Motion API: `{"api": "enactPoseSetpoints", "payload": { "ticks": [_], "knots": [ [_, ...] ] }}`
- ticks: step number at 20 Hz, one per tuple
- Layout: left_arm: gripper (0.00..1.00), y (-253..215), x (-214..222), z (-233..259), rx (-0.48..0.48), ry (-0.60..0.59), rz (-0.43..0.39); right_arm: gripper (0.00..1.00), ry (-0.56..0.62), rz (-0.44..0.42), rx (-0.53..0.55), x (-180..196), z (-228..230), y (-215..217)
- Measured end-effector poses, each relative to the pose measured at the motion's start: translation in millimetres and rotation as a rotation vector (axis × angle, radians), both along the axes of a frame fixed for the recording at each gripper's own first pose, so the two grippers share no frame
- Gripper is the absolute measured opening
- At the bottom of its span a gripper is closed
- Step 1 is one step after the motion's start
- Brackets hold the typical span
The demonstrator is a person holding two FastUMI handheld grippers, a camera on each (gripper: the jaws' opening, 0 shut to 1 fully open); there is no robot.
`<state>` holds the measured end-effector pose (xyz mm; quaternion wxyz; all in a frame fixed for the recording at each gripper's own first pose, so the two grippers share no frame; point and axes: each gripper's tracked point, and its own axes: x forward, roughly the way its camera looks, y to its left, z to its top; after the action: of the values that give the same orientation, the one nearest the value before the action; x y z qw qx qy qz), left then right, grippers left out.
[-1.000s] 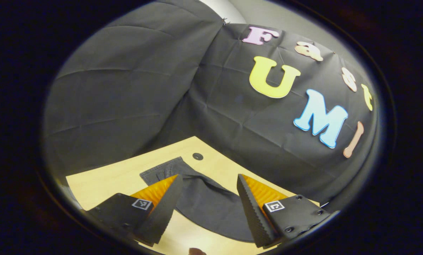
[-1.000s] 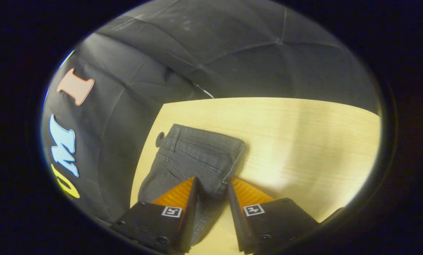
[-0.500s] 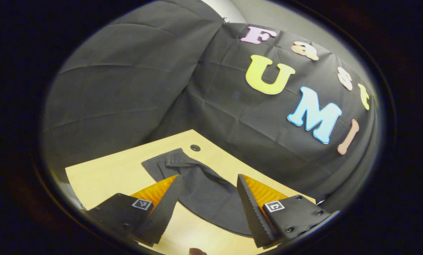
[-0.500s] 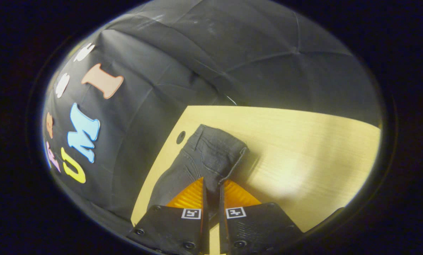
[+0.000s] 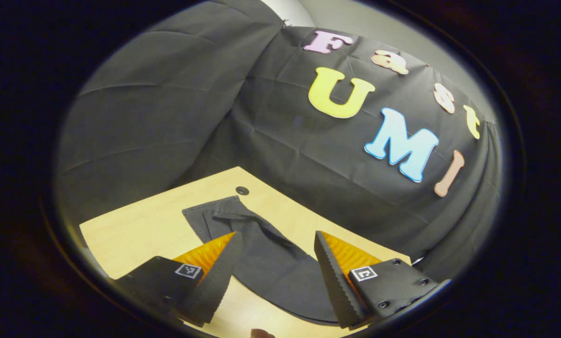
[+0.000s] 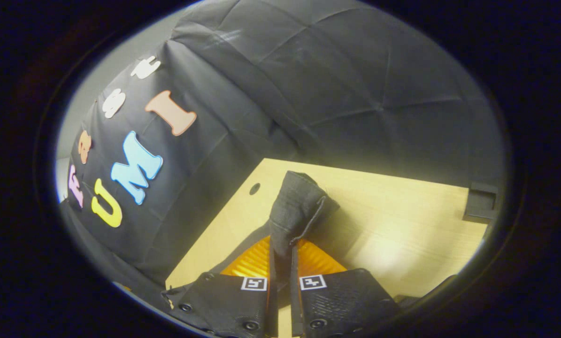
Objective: Grasp the waist and the cuffs of the jeans and fold them to make the two legs overlap; first hold the waist and fold one-third of the jeans toward the cuffs, then hold the cuffs and fold the remaining one-third in the same direction to finish folding.
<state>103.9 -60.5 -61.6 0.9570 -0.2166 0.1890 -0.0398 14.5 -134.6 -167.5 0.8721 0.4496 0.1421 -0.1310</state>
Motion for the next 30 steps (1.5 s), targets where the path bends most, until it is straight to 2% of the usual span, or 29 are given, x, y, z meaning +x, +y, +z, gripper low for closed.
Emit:
{"api": "enactPoseSetpoints", "payload": {
  "ticks": [4, 7, 9, 13, 15, 16, 17, 22, 25, 30],
  "knots": [
    [0.99, -8.6, 3.6, 2.1, 0.003, -0.01, -0.07, 0.1, -0.136, -0.048, -0.12, -10.8, 65.9, 20.4],
    [0.99, -8.1, 10.2, 6.1, 0.0, -0.018, -0.115, 0.1, -0.236, -0.031, -0.279, -11.2, 114.7, 66.6],
    [0.99, -2.9, 13.6, 6.1, 0.005, -0.025, -0.135, 0.1, -0.289, 0.014, -0.409, -9.7, 135.4, 105.0],
    [1.0, 8.2, 16.1, 8.5, -0.026, -0.038, -0.162, 0.1, -0.381, 0.144, -0.646, 20.3, 160.0, 194.7],
    [0.99, 13.8, 13.2, 4.3, -0.045, -0.027, -0.17, 0.1, -0.413, 0.245, -0.72, 35.8, 157.7, 244.0],
    [0.99, 20.0, 11.8, 1.6, -0.054, -0.02, -0.165, 0.06, -0.42, 0.306, -0.751, 40.6, 151.8, 267.8],
    [1.0, 25.0, 9.6, 0.3, -0.064, -0.015, -0.162, 0.11, -0.425, 0.367, -0.778, 44.3, 143.3, 291.2],
    [1.0, 58.0, 0.4, -10.1, -0.114, 0.026, -0.114, 0.12, -0.383, 0.681, -0.895, 60.6, 78.4, 399.1],
    [1.0, 78.3, -5.0, -17.1, -0.135, 0.045, -0.069, 0.1, -0.332, 0.82, -0.97, 61.6, 38.6, 431.8],
    [0.99, 105.2, -13.0, -28.4, -0.152, 0.074, -0.008, 0.23, -0.266, 0.941, -0.976, 57.9, 7.4, 456.5]
  ]
}}
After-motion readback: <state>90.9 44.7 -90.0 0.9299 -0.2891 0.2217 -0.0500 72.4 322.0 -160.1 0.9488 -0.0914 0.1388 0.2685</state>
